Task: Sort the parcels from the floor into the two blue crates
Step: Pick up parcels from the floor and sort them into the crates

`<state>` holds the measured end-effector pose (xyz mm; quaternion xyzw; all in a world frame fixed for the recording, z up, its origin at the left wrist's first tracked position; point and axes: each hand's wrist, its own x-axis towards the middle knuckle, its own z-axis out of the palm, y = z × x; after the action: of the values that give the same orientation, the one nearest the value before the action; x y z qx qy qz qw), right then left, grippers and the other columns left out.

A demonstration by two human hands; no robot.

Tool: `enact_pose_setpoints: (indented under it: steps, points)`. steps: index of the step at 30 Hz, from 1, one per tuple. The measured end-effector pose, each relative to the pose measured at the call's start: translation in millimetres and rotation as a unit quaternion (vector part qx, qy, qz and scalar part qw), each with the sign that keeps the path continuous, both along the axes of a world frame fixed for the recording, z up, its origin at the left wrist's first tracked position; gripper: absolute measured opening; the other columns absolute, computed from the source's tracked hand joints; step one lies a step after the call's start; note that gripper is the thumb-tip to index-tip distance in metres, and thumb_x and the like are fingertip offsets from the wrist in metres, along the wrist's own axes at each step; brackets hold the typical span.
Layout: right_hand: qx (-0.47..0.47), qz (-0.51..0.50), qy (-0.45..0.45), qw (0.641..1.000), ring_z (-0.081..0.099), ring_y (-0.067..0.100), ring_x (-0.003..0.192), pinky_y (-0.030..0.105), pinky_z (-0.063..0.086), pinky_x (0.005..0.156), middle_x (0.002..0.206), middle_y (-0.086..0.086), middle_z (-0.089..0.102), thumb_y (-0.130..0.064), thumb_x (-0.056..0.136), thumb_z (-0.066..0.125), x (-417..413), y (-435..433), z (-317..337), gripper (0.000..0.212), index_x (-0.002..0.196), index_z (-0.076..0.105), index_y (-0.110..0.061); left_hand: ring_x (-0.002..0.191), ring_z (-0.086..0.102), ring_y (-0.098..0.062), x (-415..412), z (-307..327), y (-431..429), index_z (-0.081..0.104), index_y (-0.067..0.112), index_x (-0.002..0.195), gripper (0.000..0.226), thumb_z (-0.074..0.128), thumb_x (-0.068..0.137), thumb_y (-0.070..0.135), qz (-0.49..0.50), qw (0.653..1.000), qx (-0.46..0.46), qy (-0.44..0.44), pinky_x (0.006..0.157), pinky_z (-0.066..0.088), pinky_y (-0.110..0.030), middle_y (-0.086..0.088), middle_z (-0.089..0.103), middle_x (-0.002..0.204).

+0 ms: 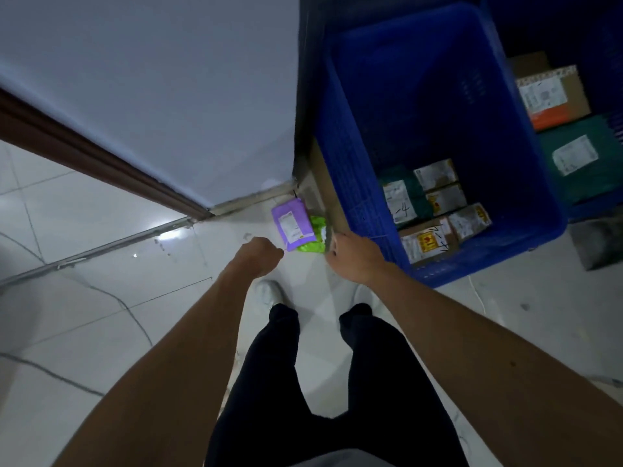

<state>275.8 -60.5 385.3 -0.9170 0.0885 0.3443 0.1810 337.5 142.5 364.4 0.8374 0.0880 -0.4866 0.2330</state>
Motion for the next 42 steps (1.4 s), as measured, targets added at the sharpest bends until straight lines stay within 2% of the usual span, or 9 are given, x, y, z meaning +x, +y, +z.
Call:
enact_pose_setpoints:
  steps: [6, 9, 13, 17, 23, 27, 33, 35, 42]
  points:
    - [-0.001, -0.016, 0.111, 0.994, 0.061, 0.033, 0.098, 0.034, 0.039, 0.07, 0.097, 0.007, 0.056, -0.036, 0.097, 0.045, 11, 17, -90, 0.028, 0.099, 0.055, -0.01, 0.11, 0.062, -0.028, 11, -65, 0, 0.071, 0.022, 0.103, 0.018, 0.055, 0.096, 0.028, 0.086, 0.994, -0.069, -0.014, 0.093, 0.048, -0.03, -0.007, 0.07, 0.114]
    - [-0.007, -0.047, 0.148, 0.988, 0.062, 0.035, 0.101, 0.033, 0.04, 0.072, 0.108, 0.013, 0.064, -0.04, 0.094, 0.044, 20, 22, -159, 0.03, 0.096, 0.056, -0.012, 0.102, 0.063, -0.024, 9, -121, 2, 0.069, 0.028, 0.102, 0.014, 0.056, 0.096, 0.027, 0.106, 0.991, -0.084, 0.004, 0.083, 0.047, -0.025, -0.003, 0.07, 0.111]
    - [-0.01, -0.1, 0.174, 0.98, 0.064, 0.034, 0.103, 0.031, 0.039, 0.072, 0.112, 0.017, 0.068, -0.039, 0.092, 0.045, 23, 33, -264, 0.031, 0.095, 0.061, -0.012, 0.11, 0.065, -0.03, 0, -216, 3, 0.068, 0.024, 0.115, 0.023, 0.058, 0.094, 0.023, 0.114, 0.989, -0.085, 0.026, 0.096, 0.05, -0.033, -0.007, 0.072, 0.117]
    - [-0.018, -0.111, 0.161, 0.981, 0.063, 0.033, 0.109, 0.03, 0.039, 0.074, 0.118, 0.016, 0.067, -0.04, 0.092, 0.046, 26, 36, -370, 0.037, 0.106, 0.063, -0.01, 0.115, 0.063, -0.03, 0, -323, -1, 0.063, 0.024, 0.125, 0.03, 0.056, 0.096, 0.023, 0.15, 0.985, -0.081, 0.034, 0.102, 0.048, -0.035, -0.006, 0.07, 0.121]
    - [-0.056, -0.182, 0.073, 0.979, 0.054, 0.035, 0.126, 0.037, 0.044, 0.093, 0.136, 0.017, 0.057, -0.038, 0.098, 0.051, 49, 16, -496, 0.043, 0.128, 0.052, -0.006, 0.119, 0.061, -0.033, 8, -471, -21, 0.06, 0.024, 0.13, 0.036, 0.058, 0.094, 0.026, 0.16, 0.983, -0.084, 0.044, 0.105, 0.047, -0.042, -0.008, 0.066, 0.129]
    - [-0.07, -0.225, 0.004, 0.972, 0.053, 0.036, 0.124, 0.037, 0.043, 0.093, 0.133, 0.02, 0.057, -0.039, 0.097, 0.056, 69, 9, -558, 0.046, 0.126, 0.056, -0.004, 0.129, 0.054, -0.028, 16, -528, -35, 0.05, 0.022, 0.145, 0.05, 0.056, 0.095, 0.026, 0.146, 0.985, -0.09, 0.034, 0.111, 0.041, -0.038, -0.009, 0.052, 0.147]
    - [-0.082, -0.279, -0.022, 0.956, 0.047, 0.036, 0.13, 0.039, 0.039, 0.1, 0.138, 0.02, 0.049, -0.045, 0.091, 0.065, 83, 14, -595, 0.061, 0.134, 0.048, -0.004, 0.13, 0.053, -0.025, 16, -569, -40, 0.049, 0.018, 0.145, 0.052, 0.06, 0.095, 0.022, 0.163, 0.982, -0.092, 0.028, 0.112, 0.039, -0.035, -0.01, 0.052, 0.146]
    - [-0.087, -0.27, -0.012, 0.959, 0.047, 0.035, 0.13, 0.039, 0.038, 0.101, 0.137, 0.019, 0.05, -0.043, 0.091, 0.064, 85, 14, -597, 0.054, 0.131, 0.055, -0.008, 0.13, 0.053, -0.027, 16, -570, -39, 0.049, 0.02, 0.145, 0.052, 0.06, 0.095, 0.024, 0.158, 0.983, -0.09, 0.035, 0.112, 0.038, -0.036, -0.011, 0.052, 0.146]
    - [0.052, -0.265, 0.031, 0.962, 0.061, 0.036, 0.09, 0.031, 0.04, 0.068, 0.102, 0.02, 0.067, -0.039, 0.083, 0.056, 98, 21, -559, 0.033, 0.092, 0.07, -0.01, 0.126, 0.055, -0.026, 32, -540, -31, 0.054, 0.022, 0.141, 0.046, 0.056, 0.095, 0.028, 0.153, 0.985, -0.074, 0.022, 0.102, 0.04, -0.027, -0.007, 0.055, 0.144]
